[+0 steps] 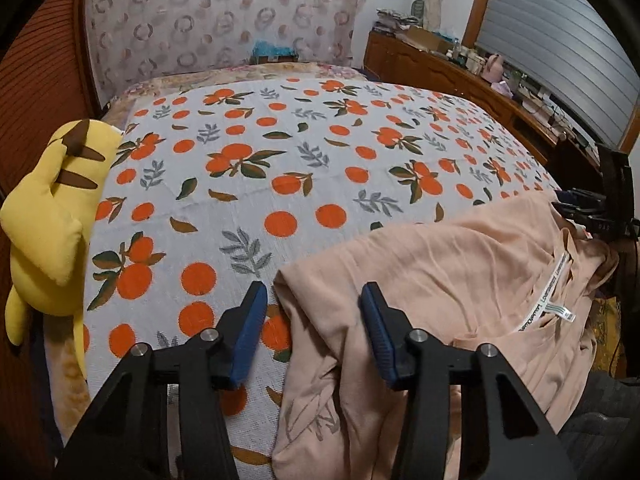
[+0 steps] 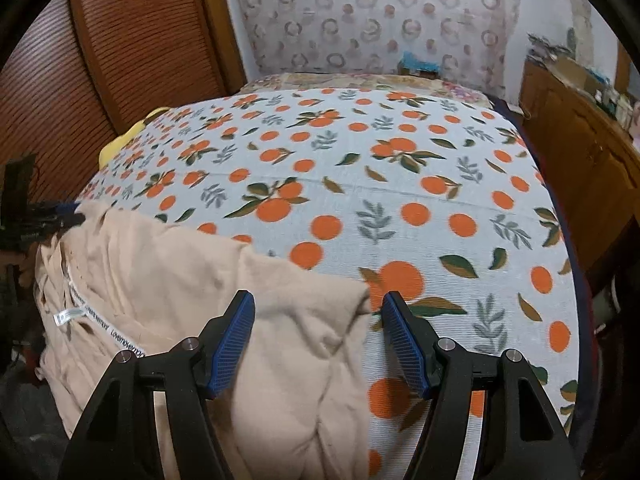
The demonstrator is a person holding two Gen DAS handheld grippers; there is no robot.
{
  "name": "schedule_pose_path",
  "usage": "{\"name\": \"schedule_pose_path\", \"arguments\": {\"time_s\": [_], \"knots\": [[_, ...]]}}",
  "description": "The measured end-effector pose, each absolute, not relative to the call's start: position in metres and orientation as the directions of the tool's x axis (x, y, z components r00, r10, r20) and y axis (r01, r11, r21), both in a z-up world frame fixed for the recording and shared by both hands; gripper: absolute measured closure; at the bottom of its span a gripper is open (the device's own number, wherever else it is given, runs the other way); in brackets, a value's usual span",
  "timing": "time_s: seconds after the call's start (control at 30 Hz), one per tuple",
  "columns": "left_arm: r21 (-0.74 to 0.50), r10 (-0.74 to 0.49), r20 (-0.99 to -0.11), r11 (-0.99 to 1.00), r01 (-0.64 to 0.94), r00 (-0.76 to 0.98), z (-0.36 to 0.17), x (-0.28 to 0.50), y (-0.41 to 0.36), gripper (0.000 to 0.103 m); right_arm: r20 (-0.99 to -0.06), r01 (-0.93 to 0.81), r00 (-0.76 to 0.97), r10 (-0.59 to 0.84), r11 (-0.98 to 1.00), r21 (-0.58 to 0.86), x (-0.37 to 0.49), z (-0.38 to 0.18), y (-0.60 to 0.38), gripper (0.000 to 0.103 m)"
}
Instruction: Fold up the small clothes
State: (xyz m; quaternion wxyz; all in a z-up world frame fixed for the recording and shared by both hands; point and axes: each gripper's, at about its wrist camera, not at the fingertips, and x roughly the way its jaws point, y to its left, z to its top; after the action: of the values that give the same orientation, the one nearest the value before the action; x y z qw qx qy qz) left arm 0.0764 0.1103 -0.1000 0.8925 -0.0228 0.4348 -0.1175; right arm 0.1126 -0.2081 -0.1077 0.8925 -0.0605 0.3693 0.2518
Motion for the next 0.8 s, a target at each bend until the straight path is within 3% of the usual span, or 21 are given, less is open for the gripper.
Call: {"name": "schedule_pose_path", "arguments": {"time_s": [0.03,0.07,0.13,0.17,0.3,0.53,0.8], "knots": [[-0.148,-0.237,-0.770,0.970,0.195,0.593,-0.100,0.076,0.109,0.053,-0.689,-0.506,0.599,0.408,0.860,0.069,0.110,-0.108,-0.205,0.059],[-0.155,-0.248,-0.768,0.967,0.203,0.591,-0.100,0.076,0.109,0.058,-0.690,-0.515,0.596,0.412,0.855,0.066,0.108,-0.109,-0.203,0.068],[-0.151,-0.254,-0.767,0.964,0.220,0.589,-0.100,0.074,0.105,0.077,-0.690,-0.543,0.576,0.438,0.836,0.077,0.103,-0.110,-0.198,0.088],[-0.157,-0.263,-0.767,0.961,0.227,0.585,-0.099,0.073,0.104,0.093,-0.687,-0.558,0.563,0.460,0.824,0.096,0.101,-0.111,-0.198,0.089],[-0.171,-0.284,-0.720,0.957,0.236,0.633,-0.083,0.060,0.102,0.094,-0.632,-0.573,0.574,0.520,0.807,0.142,0.085,-0.099,-0.205,0.093],[-0.177,-0.336,-0.512,0.942,0.285,0.791,0.010,0.010,0.097,0.094,-0.439,-0.562,0.716,0.543,0.821,0.098,0.034,-0.017,-0.236,0.094],[-0.124,-0.297,-0.295,0.954,0.272,0.908,0.096,-0.036,0.109,0.094,-0.282,-0.576,0.780,0.559,0.817,0.025,-0.015,0.068,-0.266,0.094]]}}
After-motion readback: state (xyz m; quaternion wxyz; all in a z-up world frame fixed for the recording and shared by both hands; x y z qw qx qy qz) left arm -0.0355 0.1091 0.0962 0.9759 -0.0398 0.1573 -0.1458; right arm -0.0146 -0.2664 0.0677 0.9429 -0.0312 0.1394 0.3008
